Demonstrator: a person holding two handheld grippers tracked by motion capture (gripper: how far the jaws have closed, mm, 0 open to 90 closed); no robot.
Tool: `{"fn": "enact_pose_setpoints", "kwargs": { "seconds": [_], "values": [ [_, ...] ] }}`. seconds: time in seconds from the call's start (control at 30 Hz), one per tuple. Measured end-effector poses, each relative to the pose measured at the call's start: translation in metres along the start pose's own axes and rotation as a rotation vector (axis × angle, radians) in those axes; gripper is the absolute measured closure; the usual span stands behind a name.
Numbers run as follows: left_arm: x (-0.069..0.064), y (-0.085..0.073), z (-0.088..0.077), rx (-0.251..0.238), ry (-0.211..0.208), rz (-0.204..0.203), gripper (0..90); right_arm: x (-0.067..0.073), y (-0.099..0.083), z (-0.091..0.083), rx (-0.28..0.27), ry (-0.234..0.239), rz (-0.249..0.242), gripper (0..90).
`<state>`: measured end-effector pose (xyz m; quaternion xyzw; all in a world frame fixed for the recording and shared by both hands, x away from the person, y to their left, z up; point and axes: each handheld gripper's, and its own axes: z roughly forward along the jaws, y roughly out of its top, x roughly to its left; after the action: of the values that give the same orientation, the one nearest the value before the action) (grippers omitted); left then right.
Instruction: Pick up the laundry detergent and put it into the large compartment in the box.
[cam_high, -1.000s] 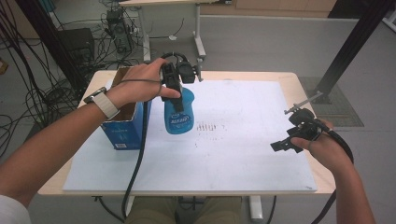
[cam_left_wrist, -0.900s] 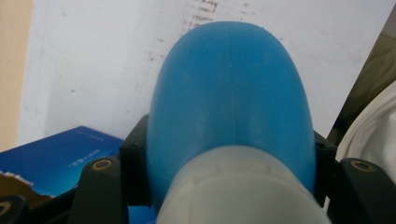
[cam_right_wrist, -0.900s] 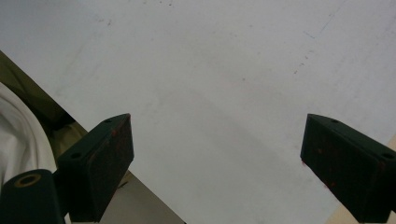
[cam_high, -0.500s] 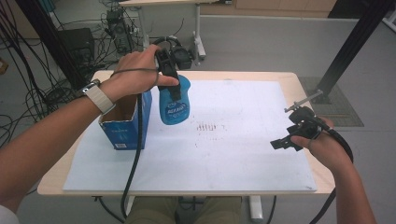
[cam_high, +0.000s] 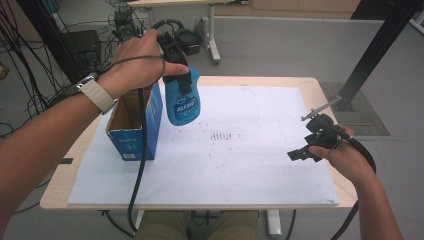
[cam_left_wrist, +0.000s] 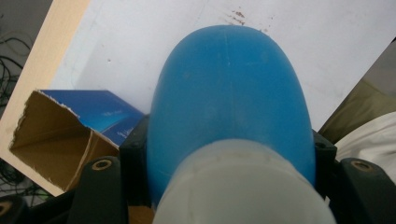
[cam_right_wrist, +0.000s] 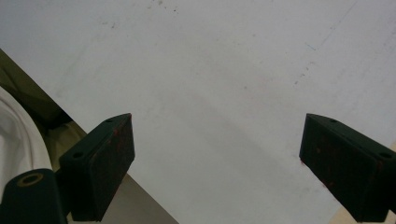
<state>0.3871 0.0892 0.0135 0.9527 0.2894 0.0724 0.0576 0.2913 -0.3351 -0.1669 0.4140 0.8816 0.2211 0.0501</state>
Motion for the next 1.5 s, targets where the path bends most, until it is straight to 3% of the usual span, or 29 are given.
{"fn": "enact_pose_setpoints", "kwargs": {
  "seconds": [0.23,0.7,0.8,1.17,1.5],
  "values": [
    [0.009,-0.002,-0.007,0.008,-0.014,-0.086,38.0,0.002,-0.002,-0.002,-0.011,-0.008,-0.001,10.3],
    [0.033,-0.013,-0.027,0.013,0.009,-0.254,38.0,0.003,0.002,0.001,-0.018,0.000,-0.025,10.3],
    [0.038,-0.018,-0.029,0.004,0.012,-0.300,38.0,0.003,0.004,0.002,-0.018,0.002,-0.033,10.3],
    [0.055,-0.033,-0.038,0.009,0.004,-0.403,38.0,0.001,0.014,0.004,-0.015,0.006,-0.058,10.3],
    [0.061,-0.052,-0.053,0.011,0.015,-0.513,38.0,-0.002,0.018,0.004,-0.019,0.010,-0.076,10.3]
  ]
}}
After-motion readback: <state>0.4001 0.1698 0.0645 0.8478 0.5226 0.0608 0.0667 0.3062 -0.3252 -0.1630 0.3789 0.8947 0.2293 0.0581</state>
